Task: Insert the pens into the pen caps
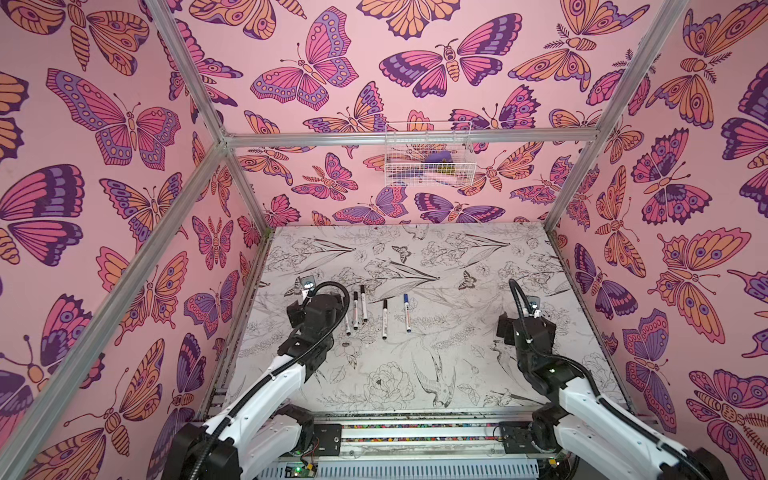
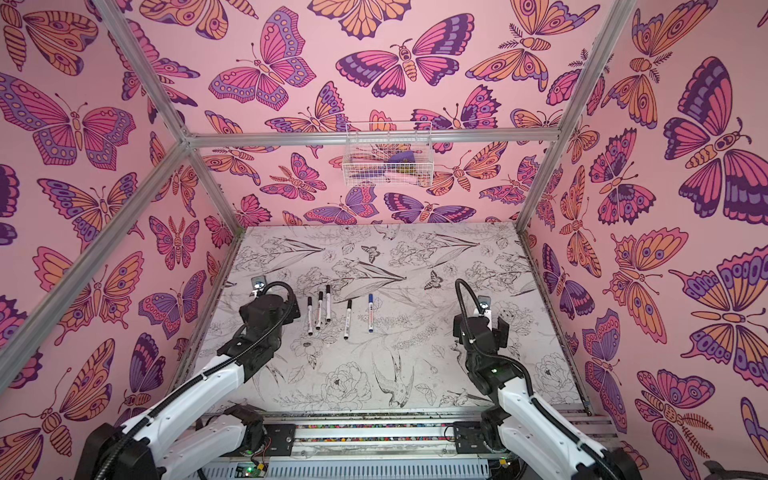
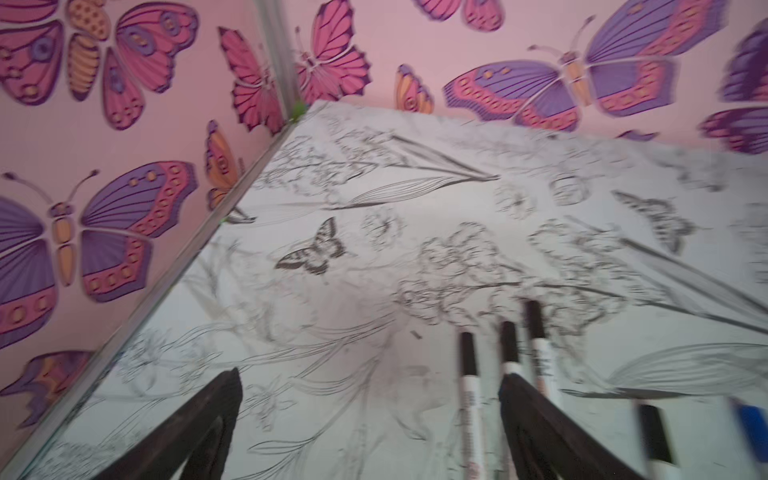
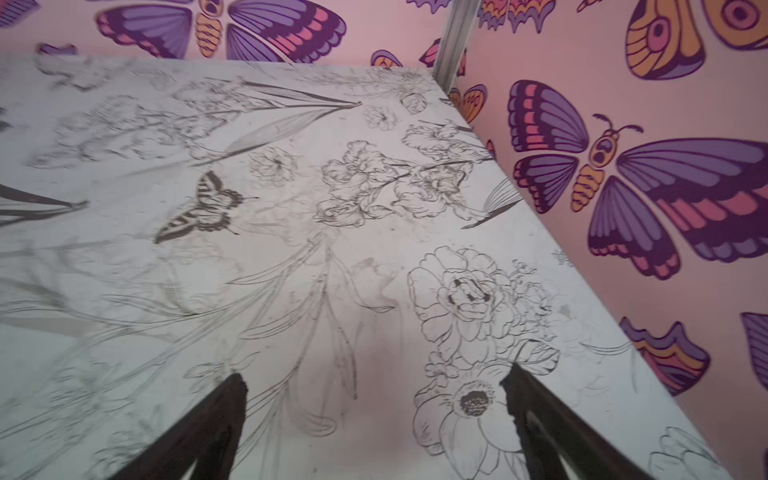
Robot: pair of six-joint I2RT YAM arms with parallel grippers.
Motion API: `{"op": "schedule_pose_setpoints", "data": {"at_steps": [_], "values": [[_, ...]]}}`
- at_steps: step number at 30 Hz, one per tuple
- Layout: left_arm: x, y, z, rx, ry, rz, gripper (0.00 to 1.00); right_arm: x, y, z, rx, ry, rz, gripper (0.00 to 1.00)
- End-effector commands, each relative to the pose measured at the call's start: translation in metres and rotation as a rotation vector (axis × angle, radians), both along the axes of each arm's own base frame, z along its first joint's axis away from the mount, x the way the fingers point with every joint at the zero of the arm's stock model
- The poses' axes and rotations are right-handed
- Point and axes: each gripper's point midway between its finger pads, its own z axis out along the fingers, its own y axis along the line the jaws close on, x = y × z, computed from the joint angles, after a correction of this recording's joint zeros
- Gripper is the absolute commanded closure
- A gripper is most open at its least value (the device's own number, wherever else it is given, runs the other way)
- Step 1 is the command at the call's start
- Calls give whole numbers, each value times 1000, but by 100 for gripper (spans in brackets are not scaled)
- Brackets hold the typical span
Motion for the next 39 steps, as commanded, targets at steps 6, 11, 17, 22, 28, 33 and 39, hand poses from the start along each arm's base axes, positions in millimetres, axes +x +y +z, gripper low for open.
{"op": "schedule_pose_setpoints", "data": {"at_steps": [6, 11, 17, 22, 28, 33, 39], "values": [[20, 46, -25, 143, 107, 150, 2, 54, -12, 24, -55, -248, -55, 1], [39, 33, -45, 110, -2, 26, 1, 76, 20, 3, -8, -162, 277, 1], [57, 20, -37, 144, -93, -113, 0, 76, -20, -15, 142, -210, 161, 1], [52, 21, -64, 82, -185, -196, 0, 100, -26, -25, 192, -101, 147, 1], [67, 28, -65, 23, -117, -178, 1, 101, -25, -23, 191, -118, 151, 1], [66, 14, -61, 67, -139, -232, 1, 101, -25, -23, 191, -112, 153, 1], [61, 13, -69, 66, -120, -245, 1, 102, -25, -22, 191, -115, 153, 1]]}}
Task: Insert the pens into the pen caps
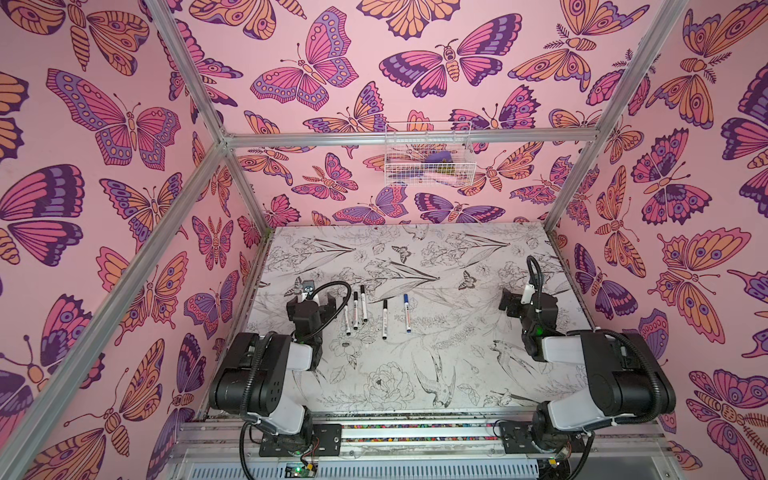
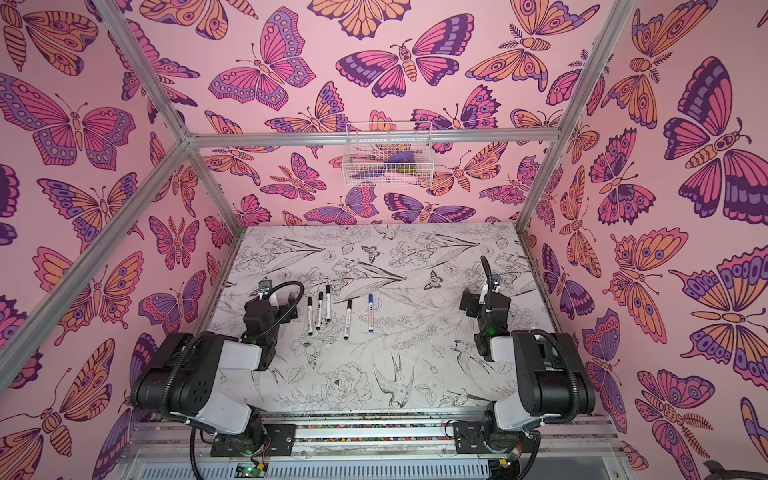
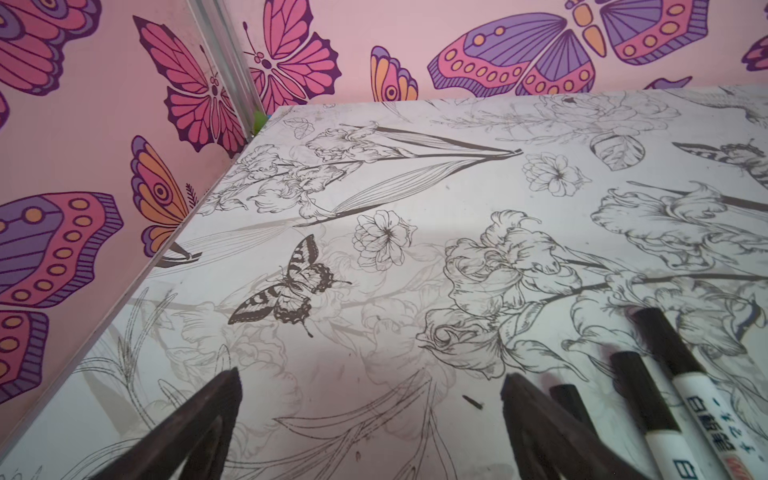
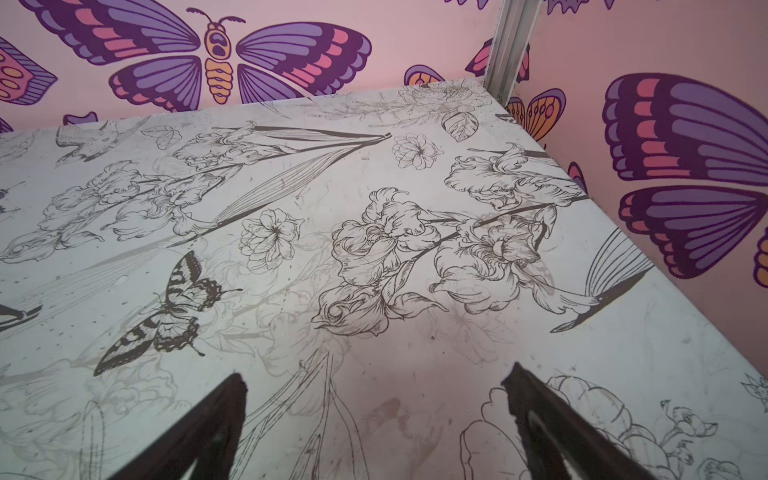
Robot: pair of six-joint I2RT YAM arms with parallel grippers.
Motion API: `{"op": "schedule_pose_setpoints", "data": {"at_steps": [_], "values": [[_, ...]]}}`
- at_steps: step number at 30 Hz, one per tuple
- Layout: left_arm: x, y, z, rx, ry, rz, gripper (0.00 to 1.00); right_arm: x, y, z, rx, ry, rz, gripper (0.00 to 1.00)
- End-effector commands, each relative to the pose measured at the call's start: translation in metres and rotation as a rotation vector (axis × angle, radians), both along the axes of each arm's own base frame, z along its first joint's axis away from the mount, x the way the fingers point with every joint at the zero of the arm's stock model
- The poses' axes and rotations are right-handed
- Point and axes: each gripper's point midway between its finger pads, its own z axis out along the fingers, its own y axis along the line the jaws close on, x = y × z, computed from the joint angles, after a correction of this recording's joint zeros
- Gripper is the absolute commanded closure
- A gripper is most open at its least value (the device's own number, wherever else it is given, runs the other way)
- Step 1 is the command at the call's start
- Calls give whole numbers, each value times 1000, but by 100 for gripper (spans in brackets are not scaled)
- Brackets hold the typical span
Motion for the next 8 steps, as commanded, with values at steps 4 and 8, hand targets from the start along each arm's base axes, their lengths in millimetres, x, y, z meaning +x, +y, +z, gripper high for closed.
{"op": "schedule_pose_setpoints", "data": {"at_steps": [4, 8], "values": [[10, -1, 3, -54, 13, -62, 1, 4, 0, 8, 19, -25, -1, 1], [9, 0, 4, -51, 5, -61, 1, 4, -1, 9, 20, -27, 0, 1]]}}
